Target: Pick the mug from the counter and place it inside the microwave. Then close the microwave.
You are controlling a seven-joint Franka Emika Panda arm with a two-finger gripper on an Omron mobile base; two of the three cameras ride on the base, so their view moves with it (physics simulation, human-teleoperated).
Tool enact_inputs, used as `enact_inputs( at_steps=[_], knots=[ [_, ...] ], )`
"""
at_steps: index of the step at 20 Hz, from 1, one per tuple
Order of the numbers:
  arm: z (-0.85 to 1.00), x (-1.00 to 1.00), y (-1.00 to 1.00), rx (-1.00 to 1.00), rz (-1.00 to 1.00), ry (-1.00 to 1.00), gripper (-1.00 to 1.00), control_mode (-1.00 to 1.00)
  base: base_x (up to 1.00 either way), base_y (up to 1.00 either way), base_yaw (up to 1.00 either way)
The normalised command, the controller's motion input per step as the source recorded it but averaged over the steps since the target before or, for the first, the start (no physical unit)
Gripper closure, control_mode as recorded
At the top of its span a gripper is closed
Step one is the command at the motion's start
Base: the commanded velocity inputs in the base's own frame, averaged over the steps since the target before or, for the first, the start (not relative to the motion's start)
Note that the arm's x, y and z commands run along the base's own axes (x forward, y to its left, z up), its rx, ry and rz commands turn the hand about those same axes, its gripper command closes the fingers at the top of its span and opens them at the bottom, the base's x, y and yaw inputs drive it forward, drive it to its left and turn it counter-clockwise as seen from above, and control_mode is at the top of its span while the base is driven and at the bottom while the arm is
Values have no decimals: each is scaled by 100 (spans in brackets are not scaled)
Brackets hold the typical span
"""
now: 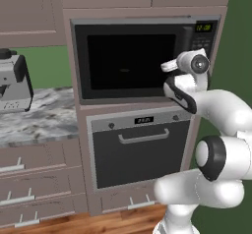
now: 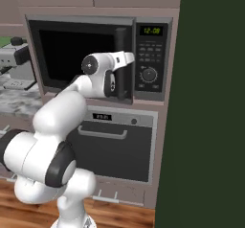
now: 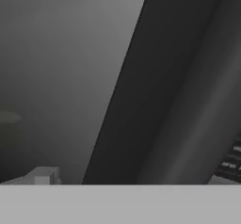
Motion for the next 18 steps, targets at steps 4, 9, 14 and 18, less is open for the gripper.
enact_inputs(
  at_steps=[4, 9, 14, 18],
  knots=[
    [17, 30, 0, 7, 8, 2, -100, -100, 0, 0, 0],
    [4, 32, 0, 4, 7, 0, -100, -100, 0, 0, 0],
    [-1, 38, 0, 0, 3, 0, -100, -100, 0, 0, 0],
    [0, 42, 0, 0, 1, 0, -100, -100, 0, 0, 0]
  ],
)
